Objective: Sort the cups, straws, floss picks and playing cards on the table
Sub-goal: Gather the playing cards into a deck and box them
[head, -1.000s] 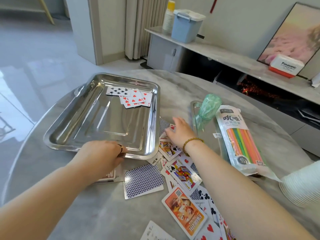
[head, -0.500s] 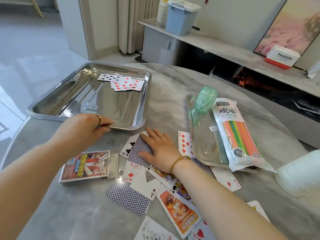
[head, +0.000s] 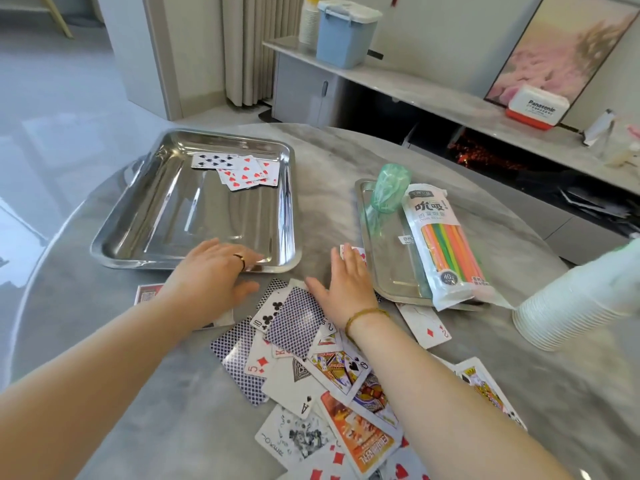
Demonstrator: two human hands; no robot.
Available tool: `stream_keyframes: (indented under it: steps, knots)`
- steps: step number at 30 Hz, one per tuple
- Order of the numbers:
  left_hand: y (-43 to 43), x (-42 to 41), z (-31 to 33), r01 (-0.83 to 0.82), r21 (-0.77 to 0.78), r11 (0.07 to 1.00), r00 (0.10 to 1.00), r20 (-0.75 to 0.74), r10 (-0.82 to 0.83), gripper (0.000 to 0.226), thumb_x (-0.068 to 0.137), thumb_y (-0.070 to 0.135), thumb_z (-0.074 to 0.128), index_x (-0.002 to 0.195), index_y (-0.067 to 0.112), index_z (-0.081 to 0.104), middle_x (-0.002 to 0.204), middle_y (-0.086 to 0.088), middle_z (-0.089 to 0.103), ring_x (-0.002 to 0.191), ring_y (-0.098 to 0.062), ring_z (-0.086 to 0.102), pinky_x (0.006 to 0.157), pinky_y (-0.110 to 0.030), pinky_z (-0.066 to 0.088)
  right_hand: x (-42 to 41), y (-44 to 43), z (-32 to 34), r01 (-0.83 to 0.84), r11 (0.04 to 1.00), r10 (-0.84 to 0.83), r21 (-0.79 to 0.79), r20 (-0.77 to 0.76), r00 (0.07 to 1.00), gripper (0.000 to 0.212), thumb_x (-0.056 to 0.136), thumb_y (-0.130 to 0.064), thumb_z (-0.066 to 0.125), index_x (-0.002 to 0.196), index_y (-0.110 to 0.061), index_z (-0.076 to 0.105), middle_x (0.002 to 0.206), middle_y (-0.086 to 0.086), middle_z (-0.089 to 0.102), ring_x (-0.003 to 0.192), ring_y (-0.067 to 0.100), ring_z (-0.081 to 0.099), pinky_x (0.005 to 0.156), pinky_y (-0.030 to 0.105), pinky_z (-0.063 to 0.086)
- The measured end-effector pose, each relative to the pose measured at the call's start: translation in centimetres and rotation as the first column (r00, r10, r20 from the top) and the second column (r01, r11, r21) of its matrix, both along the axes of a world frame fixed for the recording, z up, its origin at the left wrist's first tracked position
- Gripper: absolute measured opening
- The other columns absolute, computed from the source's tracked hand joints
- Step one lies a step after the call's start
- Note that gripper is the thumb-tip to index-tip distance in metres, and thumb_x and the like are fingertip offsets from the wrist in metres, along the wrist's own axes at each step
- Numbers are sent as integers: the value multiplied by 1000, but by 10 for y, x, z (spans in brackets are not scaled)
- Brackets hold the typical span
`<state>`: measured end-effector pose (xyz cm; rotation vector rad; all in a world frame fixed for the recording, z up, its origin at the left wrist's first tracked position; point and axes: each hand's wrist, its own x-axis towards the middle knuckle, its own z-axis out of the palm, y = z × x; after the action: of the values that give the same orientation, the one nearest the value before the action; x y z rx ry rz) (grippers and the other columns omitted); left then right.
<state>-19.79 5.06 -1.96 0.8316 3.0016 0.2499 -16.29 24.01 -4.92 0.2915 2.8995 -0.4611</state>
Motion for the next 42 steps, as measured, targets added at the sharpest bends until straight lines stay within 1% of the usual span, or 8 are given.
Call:
stream_keyframes:
  steps: [4,10,15,18,22,27,35,42]
  knots:
    - [-1,14,4,45,-14,999,999,20,-44,49,93,42,40,140,31,29,145,15,31,137,-3,21,113,-25,-2,-9,-9,-5,76,997,-77,14,70,995,74,94,-51,27,146,-8,-3,155,12,-11,143,24,-12,115,34,-8]
    - [4,35,6,72,-92,993,994,94,-63,51,93,46,38,141,31,28,148,15,25,137,-5,20,114,-26,0,36,-14,2,-121,988,129,-100,72,989,58,99,-34,27,147,-12,3,156,3,-8,143,16,-10,115,28,-7]
    - [13,68,4,119,-55,991,981,161,-108,57,92,47,40,143,29,22,151,14,19,138,-6,17,112,-24,4,86,-22,9,-281,936,292,-214,25,956,50,100,-22,29,146,-13,14,156,1,1,143,12,-2,109,16,-7]
    - [16,81,-7,126,-51,991,958,264,-108,67,90,49,41,145,28,8,155,9,3,141,-10,8,114,-28,5,92,-17,13,-239,933,230,-271,-63,971,47,99,-19,32,144,-12,23,155,2,10,143,11,6,110,15,0]
    - [16,92,-16,134,-101,986,953,287,-100,68,91,51,36,146,28,3,155,6,-6,143,-13,-3,115,-30,-1,68,6,11,-106,989,106,-108,-7,994,54,99,-28,32,146,-12,14,156,5,-2,144,16,-4,114,25,0]
    - [14,104,-15,147,-104,984,950,290,-112,68,90,53,39,145,29,7,155,7,-4,142,-11,-1,114,-28,0,49,9,6,-27,999,25,17,104,994,64,98,-41,27,147,-8,2,156,8,-9,144,20,-8,116,30,-3]
    - [15,101,-10,101,-70,992,947,314,-74,71,80,51,58,140,27,29,145,11,24,135,-10,21,111,-26,15,102,-6,8,-263,959,270,-109,59,961,53,99,-28,29,147,-14,10,156,1,-2,143,11,-6,109,16,-7]
    - [10,114,-12,22,-85,996,955,296,4,67,70,53,67,127,30,40,135,11,30,133,-13,21,112,-28,8,142,6,19,-304,940,323,-155,118,939,54,99,-24,33,147,-18,9,156,-4,-3,143,8,-5,99,9,-8]
